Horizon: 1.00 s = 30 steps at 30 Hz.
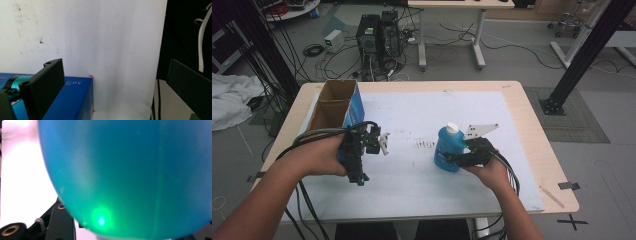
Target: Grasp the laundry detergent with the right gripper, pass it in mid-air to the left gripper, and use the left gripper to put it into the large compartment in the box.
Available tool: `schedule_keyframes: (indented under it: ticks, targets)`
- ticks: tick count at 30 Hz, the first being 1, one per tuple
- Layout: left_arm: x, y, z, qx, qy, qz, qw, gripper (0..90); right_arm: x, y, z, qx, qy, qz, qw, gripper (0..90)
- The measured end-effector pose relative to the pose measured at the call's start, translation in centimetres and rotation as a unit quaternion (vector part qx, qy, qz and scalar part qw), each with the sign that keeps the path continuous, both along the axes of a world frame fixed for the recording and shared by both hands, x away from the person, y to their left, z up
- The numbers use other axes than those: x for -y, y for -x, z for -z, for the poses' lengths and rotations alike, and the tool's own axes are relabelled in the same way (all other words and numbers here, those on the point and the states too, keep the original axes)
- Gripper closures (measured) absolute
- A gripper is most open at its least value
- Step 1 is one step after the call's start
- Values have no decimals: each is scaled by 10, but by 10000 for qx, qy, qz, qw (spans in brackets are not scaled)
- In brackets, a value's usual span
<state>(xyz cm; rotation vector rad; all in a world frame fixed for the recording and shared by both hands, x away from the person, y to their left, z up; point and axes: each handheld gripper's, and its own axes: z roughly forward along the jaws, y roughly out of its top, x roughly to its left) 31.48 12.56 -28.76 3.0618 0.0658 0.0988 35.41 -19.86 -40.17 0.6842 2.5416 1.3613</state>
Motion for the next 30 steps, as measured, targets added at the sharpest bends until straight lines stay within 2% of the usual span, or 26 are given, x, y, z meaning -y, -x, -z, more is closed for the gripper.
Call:
schedule_keyframes:
  ticks: [18, 26, 30]
  targets:
    - [2, -2, -2, 36, 10, -9, 10000, 17, 3, 3, -2, 52, -87, -52, 9999, 463]
    - [7, -3, -4, 62, 50, 39, 10000, 17, 3, 8, -9, 105, -120, -222, 9996, 462]
    - [10, -4, -5, 78, 40, 79, 9999, 17, -4, 13, -15, 150, -115, -398, 9990, 462]
